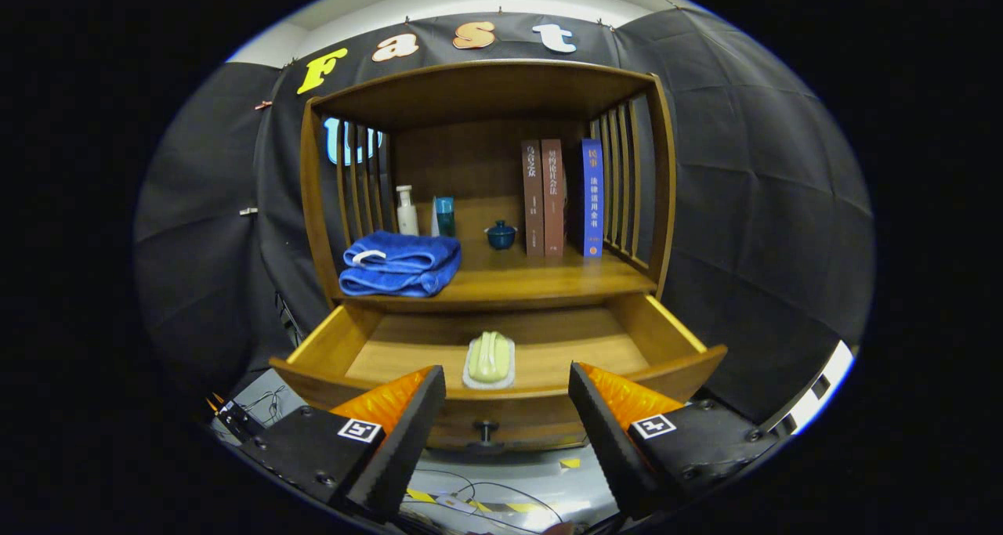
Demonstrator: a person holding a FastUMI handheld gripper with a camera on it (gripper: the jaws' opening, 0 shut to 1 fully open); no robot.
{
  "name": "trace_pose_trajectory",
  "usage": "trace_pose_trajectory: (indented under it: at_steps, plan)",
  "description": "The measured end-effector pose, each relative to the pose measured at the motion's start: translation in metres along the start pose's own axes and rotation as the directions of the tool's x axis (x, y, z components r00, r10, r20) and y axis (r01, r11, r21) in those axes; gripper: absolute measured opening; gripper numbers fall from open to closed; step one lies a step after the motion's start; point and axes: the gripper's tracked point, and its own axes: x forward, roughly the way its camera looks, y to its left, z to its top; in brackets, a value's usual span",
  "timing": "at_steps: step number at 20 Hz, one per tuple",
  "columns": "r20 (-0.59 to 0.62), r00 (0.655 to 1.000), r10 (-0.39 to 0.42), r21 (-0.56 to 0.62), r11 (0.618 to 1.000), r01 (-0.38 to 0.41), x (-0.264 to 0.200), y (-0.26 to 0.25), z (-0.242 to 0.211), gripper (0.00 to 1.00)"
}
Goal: Pull open the drawer, take out the items inside it, and place them on the countertop above the cabinet.
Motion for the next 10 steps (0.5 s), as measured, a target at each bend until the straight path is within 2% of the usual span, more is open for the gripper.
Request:
trace_pose_trajectory:
  at_steps: [3, 5, 8, 10]
  plan:
    - [-0.108, 0.994, 0.013, 0.034, 0.999, -0.009, 0.03, 0.011, 0.024, 1.0]
    - [-0.164, 0.986, 0.013, 0.008, 1.0, -0.012, 0.056, 0.015, 0.033, 1.0]
    - [-0.258, 0.966, -0.031, -0.041, 0.999, 0.021, 0.097, 0.01, 0.024, 1.0]
    - [-0.329, 0.944, -0.028, -0.022, 1.0, 0.022, 0.122, 0.014, 0.01, 1.0]
